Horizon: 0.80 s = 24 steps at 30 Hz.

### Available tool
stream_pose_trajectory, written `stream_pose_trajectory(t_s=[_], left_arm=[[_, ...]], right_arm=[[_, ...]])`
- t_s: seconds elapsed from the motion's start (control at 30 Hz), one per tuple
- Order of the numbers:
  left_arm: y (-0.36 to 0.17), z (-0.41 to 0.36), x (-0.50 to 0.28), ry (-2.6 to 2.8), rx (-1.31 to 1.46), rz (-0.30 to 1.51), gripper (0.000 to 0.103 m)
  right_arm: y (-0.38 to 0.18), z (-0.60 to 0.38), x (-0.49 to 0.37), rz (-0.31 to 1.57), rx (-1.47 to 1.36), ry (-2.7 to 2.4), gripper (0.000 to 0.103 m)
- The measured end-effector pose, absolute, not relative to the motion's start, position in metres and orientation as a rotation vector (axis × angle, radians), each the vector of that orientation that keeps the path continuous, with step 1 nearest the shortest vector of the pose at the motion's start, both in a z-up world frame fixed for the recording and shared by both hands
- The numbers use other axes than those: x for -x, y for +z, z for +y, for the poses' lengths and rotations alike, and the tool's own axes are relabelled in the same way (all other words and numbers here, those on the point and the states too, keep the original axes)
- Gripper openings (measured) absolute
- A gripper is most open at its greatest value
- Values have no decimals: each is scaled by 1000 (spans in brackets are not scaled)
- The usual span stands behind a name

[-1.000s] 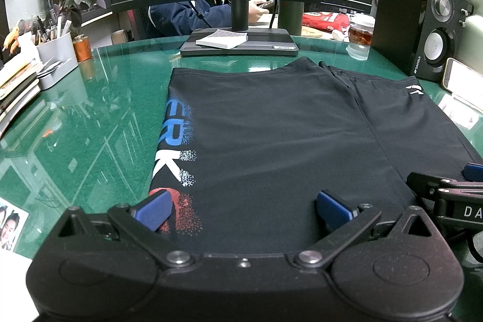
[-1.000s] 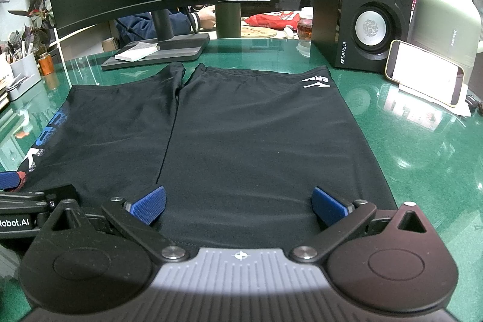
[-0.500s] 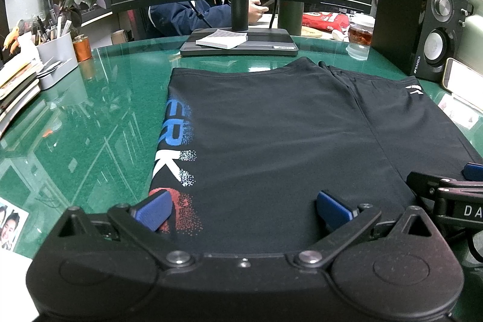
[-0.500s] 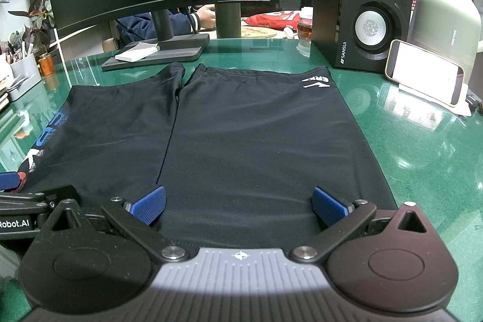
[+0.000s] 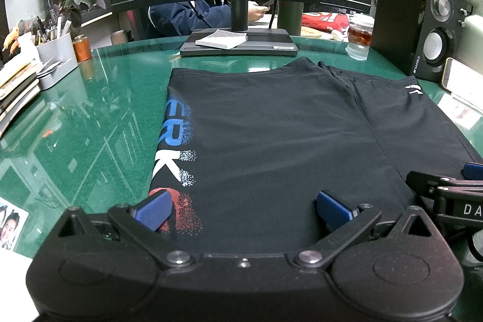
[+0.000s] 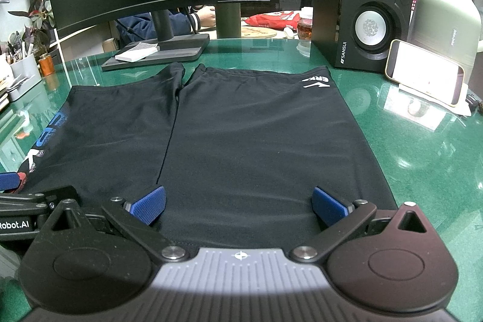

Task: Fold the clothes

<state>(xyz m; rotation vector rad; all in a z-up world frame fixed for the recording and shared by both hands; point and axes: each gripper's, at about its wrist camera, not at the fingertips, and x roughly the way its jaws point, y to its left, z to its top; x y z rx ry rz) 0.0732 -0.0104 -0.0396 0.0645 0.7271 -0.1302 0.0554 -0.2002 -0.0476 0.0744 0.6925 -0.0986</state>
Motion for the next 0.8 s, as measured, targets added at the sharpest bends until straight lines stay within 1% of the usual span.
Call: stream_pose_trajectory(t_s=[0.8], left_arm=[[-39, -12, -73, -127, -63, 729, 103]], right_arm=[[-48, -200, -56, 693, -73, -99, 103]])
